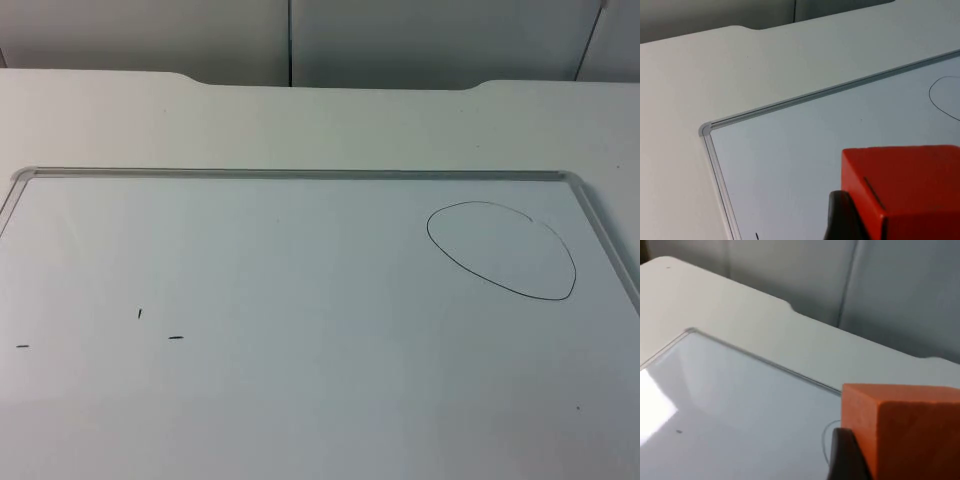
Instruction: Pick up one cube with the left hand and another cube with the right hand. First place the cube in the right hand at the target position, then stack the cube in the left hand on top.
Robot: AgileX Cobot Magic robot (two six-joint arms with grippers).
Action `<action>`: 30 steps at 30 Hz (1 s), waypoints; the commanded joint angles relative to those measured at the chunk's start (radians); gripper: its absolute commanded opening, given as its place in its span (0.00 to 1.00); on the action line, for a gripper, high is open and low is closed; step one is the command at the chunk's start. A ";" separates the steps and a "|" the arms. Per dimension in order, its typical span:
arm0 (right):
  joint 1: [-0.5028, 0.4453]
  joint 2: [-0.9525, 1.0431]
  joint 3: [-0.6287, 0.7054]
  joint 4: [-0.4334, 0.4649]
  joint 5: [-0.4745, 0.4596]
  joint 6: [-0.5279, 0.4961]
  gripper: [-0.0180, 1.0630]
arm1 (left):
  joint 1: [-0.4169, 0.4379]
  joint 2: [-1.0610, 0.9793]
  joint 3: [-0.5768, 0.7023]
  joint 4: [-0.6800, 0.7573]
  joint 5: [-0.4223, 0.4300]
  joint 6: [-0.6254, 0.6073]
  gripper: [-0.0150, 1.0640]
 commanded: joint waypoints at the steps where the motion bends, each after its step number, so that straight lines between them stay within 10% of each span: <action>1: -0.003 0.052 0.002 -0.180 0.058 0.208 0.01 | 0.002 -0.060 0.033 -0.004 -0.002 -0.007 0.01; 13: -0.033 0.452 -0.218 -0.064 0.074 0.092 0.01 | 0.002 -0.098 0.054 -0.015 -0.002 0.000 0.01; 18: -0.308 0.622 -0.347 0.391 0.042 -0.300 0.01 | 0.002 -0.098 0.054 -0.043 -0.002 0.031 0.01; 24: -0.543 0.769 -0.348 0.438 0.111 -0.368 0.01 | 0.002 -0.098 0.054 -0.068 -0.002 0.053 0.01; 30: -0.532 0.885 -0.348 0.420 0.087 -0.352 0.01 | 0.002 -0.098 0.054 -0.068 -0.006 0.053 0.01</action>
